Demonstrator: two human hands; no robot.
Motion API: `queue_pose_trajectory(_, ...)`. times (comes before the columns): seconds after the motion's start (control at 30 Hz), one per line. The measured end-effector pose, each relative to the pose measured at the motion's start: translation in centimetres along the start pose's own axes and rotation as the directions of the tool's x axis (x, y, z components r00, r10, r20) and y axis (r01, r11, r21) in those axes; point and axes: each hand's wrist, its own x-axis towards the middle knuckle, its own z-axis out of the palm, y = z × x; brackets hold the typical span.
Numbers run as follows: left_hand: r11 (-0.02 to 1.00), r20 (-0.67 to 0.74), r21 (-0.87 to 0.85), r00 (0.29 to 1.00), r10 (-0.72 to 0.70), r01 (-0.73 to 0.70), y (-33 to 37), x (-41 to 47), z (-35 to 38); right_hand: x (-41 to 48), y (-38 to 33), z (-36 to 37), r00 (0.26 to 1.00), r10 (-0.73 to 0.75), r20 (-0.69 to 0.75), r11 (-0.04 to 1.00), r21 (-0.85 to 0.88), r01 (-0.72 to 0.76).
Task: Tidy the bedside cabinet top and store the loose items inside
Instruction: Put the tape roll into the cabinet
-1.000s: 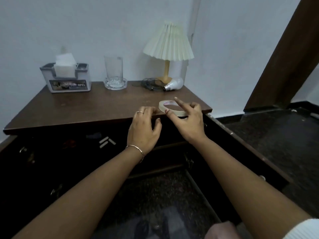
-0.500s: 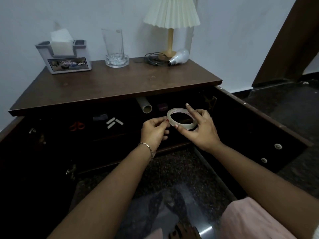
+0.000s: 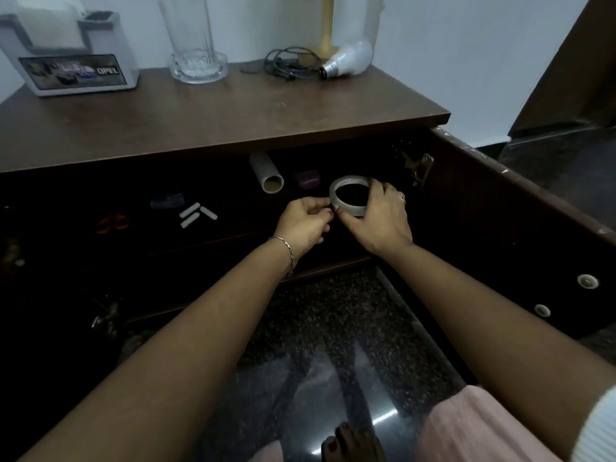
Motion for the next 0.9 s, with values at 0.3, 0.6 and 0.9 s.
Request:
queue_pose_trajectory(0.3,0.981,-0.124,0.189,0.99,0.07,-0.045,-1.6,4.0,1.3,2.0,0.3,2.4,0.995,0.081,0.057,0.994,-0.074,-0.076)
queue_pose_trajectory(0.6,0.99,-0.123,0.136,0.991,0.048,-0.031,-4.9,2.7,2.0,-2.2,3.6,4.3,0.997,-0.01,-0.078,0.999,0.044,0.013)
queue_pose_trajectory(0.9,0.978,-0.272,0.162,0.946,0.174,-0.133,-5.7,2.5,2.8,-1.3,3.9,4.3,0.991,-0.054,-0.123,0.998,-0.039,0.049)
